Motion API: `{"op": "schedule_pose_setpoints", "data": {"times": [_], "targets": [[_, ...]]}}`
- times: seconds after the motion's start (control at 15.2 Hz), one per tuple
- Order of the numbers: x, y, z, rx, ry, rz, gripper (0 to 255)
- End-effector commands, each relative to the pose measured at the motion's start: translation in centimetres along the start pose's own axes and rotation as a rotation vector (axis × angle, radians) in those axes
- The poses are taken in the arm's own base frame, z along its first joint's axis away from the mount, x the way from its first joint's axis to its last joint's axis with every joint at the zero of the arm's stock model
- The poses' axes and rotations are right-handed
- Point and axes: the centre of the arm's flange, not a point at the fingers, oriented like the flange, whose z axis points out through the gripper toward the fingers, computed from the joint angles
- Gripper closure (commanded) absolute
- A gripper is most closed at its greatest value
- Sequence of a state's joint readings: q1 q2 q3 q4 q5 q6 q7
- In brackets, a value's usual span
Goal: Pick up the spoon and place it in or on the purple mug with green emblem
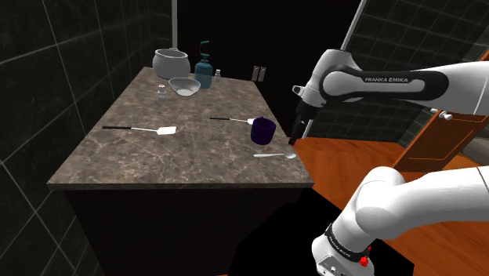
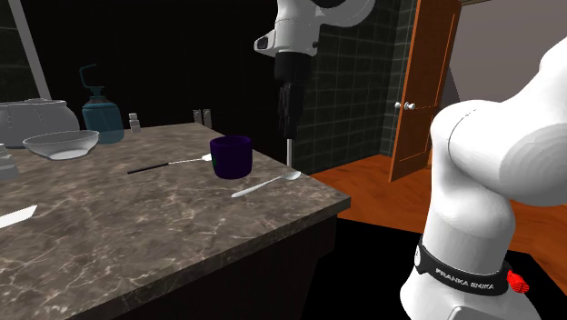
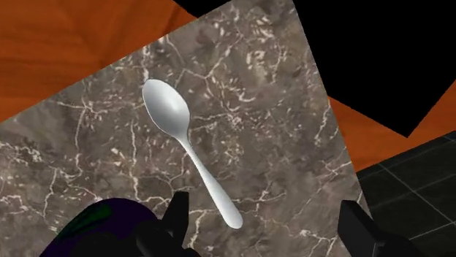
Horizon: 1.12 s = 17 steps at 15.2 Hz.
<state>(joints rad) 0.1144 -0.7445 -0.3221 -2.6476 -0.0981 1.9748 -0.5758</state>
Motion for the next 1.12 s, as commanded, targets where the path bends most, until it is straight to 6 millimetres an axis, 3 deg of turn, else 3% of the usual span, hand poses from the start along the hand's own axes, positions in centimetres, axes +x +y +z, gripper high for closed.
{"op": "schedule_pose_setpoints", "data": {"times": [0.0, 0.4, 0.86, 1.06], "targets": [[0.4, 1.9, 2.2, 0.021, 0.024, -0.075, 0], [2.0, 6.6, 8.7, 0.092, 0.086, -0.275, 0], [2.3, 6.2, 12.4, 0.092, 0.086, -0.275, 0], [2.3, 6.2, 12.7, 0.092, 0.086, -0.275, 0]]}}
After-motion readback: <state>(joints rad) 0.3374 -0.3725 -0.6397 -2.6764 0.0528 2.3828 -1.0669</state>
